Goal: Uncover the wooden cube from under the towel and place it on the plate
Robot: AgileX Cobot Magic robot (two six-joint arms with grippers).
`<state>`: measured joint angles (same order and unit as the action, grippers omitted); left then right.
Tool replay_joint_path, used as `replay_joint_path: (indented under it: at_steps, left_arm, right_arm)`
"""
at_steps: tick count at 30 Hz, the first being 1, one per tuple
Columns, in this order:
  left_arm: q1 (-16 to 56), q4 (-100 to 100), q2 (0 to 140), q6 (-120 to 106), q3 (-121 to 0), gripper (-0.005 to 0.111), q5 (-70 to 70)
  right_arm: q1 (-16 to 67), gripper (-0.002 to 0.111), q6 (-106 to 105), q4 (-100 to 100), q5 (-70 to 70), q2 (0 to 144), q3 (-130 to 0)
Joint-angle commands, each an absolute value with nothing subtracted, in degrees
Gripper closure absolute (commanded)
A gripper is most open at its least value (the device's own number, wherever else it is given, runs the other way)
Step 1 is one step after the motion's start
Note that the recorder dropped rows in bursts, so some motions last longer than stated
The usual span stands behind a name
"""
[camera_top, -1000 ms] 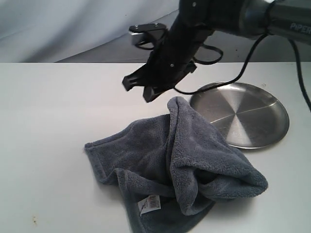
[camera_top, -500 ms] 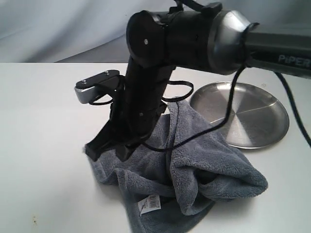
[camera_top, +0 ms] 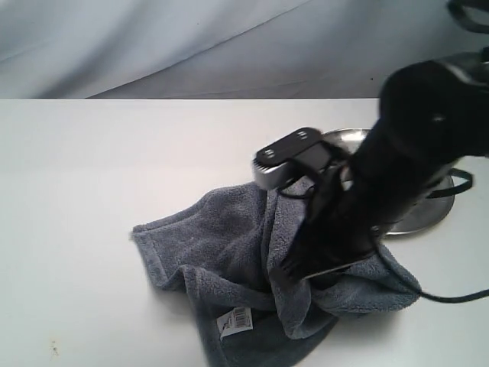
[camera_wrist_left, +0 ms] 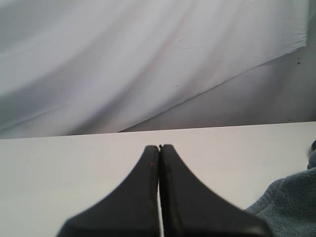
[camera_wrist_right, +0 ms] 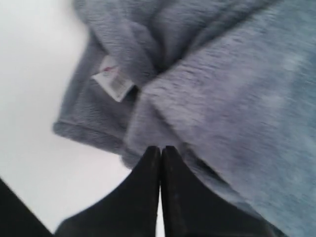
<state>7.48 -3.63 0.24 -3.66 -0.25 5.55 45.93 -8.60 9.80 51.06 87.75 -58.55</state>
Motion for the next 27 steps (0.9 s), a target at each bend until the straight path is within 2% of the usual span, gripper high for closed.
replay_joint_path:
  at_steps: [1, 7, 15, 20, 27]
  left_arm:
    - [7.4, -3.8, 0.0, -3.5, 0.0, 0.107, 4.8]
    - [7.4, -3.8, 0.0, -3.5, 0.0, 0.107, 4.8]
    - [7.4, -3.8, 0.0, -3.5, 0.0, 0.107, 4.8]
    - [7.4, -3.8, 0.0, -3.5, 0.0, 0.107, 4.8]
    - [7.4, -3.8, 0.0, -3.5, 0.0, 0.107, 4.8]
  right_arm:
    - [36.5, 0.108, -8.1, 8.6, 48.0, 84.5, -55.8]
    - [30.5, 0.108, -8.9, 8.4, 47.8, 84.5, -55.8]
    - [26.7, 0.108, -8.5, 8.0, 37.1, 86.8, -57.5]
    - [23.8, 0.108, -8.5, 8.0, 39.3, 96.0, -66.1]
    - [24.5, 0.108, -8.6, 11.5, 44.6, 110.7, -83.2]
